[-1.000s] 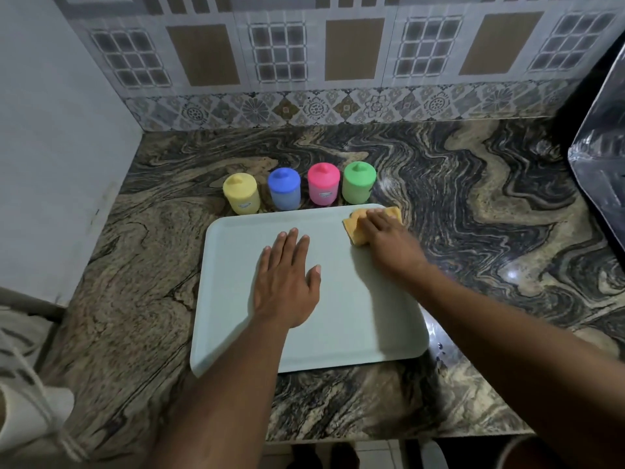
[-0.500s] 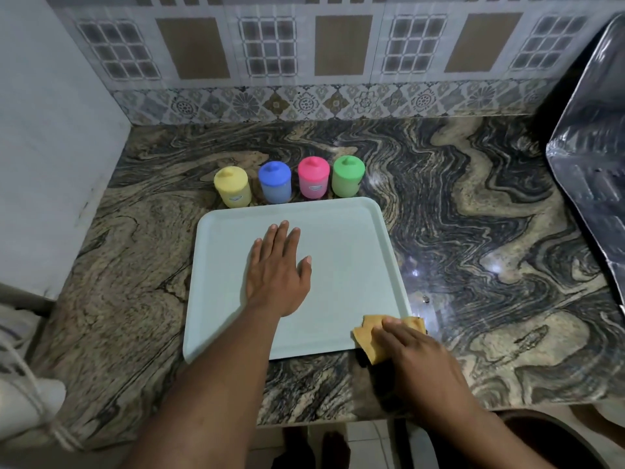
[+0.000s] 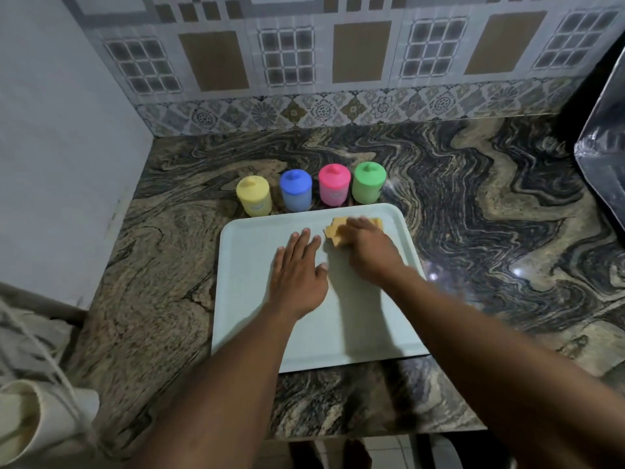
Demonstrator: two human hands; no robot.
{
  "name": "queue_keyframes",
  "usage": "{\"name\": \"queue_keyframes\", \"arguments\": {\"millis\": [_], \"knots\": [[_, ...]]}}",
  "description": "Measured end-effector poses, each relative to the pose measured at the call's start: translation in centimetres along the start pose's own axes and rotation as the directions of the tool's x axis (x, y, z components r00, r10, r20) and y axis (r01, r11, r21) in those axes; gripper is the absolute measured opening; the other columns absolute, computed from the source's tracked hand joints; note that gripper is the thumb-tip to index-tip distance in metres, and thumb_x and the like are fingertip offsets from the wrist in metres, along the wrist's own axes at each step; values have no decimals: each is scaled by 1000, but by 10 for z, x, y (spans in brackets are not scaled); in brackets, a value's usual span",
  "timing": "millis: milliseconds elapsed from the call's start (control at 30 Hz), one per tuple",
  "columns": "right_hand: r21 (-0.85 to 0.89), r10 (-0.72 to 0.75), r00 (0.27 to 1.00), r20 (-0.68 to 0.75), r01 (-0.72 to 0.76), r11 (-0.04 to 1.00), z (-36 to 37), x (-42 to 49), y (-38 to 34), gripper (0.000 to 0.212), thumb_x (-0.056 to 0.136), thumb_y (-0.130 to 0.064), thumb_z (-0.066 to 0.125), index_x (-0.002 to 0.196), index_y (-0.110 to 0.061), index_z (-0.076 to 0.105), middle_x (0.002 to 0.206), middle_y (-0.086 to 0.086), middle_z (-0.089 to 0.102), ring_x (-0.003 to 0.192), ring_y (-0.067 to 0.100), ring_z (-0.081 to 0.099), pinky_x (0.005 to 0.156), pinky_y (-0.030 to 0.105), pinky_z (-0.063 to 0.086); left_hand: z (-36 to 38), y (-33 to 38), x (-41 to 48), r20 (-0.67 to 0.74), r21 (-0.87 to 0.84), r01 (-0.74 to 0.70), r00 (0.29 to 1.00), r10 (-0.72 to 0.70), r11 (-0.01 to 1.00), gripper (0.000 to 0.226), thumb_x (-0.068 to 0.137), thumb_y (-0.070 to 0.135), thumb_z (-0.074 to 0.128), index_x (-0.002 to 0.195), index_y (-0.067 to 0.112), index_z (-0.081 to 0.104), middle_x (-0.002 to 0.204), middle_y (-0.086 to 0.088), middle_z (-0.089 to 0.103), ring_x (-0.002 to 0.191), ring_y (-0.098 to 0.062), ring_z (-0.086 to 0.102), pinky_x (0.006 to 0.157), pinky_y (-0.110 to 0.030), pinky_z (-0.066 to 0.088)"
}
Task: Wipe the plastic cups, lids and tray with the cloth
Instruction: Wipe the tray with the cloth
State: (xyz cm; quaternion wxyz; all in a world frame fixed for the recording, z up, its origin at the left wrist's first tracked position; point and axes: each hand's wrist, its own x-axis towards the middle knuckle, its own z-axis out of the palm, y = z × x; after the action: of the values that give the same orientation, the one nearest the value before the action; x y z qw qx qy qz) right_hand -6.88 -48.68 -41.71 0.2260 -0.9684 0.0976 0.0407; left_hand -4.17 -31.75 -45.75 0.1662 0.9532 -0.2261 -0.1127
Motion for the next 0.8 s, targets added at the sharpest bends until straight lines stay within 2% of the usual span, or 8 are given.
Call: {"name": "queue_keyframes", "arguments": {"millis": [100,200,333,433,500,567,667,800], "knots": [[-67,-70,990,-122,62,996,37,-36,1,58,78,-5,38,131,0,62,142,22,56,135,42,48,106,54,45,-7,-3,4,88,-63,-3,996,9,998,62,103,26,35,159,30,10,167,12,-10,153,-9,-14,124,-40,-10],[-86,-175,967,-184,161,983,51,-97,7,55,77,-8,46,128,-5,67,139,16,60,130,38,55,111,44,41,-8,-4,3,85,-61,-7,996,13,998,61,103,26,33,160,29,9,167,11,-11,153,-10,-15,124,-41,-10],[-68,-171,985,7,171,983,50,-177,3,76,51,-11,80,126,-16,70,138,3,63,130,27,57,107,47,40,-7,-4,2,71,-68,-18,997,23,998,62,102,26,34,160,28,10,167,10,-10,153,-11,-14,124,-40,-9],[-36,-96,986,135,102,994,31,-183,-3,61,57,-19,72,117,-28,74,131,-6,68,124,18,62,102,33,46,-11,-3,5,104,-115,2,995,10,993,61,102,26,37,159,28,15,168,10,-6,153,-10,-11,124,-39,-8],[43,12,988,152,-19,999,10,-169,-8,51,68,-22,54,114,-36,73,128,-13,69,122,12,62,99,28,50,-24,-2,7,122,-318,71,992,-33,945,56,102,26,43,156,26,27,168,4,12,154,-14,6,124,-36,5],[101,71,993,94,-80,992,-14,-144,-15,50,71,-20,47,112,-33,74,118,-11,73,114,16,66,91,29,51,-44,-11,11,4,-512,92,994,-105,854,50,99,27,52,147,24,42,154,-2,43,143,-24,36,116,-37,29],[101,74,993,-92,-65,993,-35,-86,-31,53,74,-12,43,116,-26,73,117,2,74,112,30,66,90,37,52,-68,-53,16,-321,-271,133,921,-219,953,42,91,34,57,129,17,56,128,-12,58,121,-36,52,101,-45,43],[14,50,990,-132,-48,999,-22,-5,-58,55,76,-10,44,126,-23,64,122,10,69,111,38,62,87,41,52,-91,-116,26,-42,-209,446,885,-464,870,56,90,51,54,132,14,56,130,-13,60,116,-37,58,92,-43,50]]}}
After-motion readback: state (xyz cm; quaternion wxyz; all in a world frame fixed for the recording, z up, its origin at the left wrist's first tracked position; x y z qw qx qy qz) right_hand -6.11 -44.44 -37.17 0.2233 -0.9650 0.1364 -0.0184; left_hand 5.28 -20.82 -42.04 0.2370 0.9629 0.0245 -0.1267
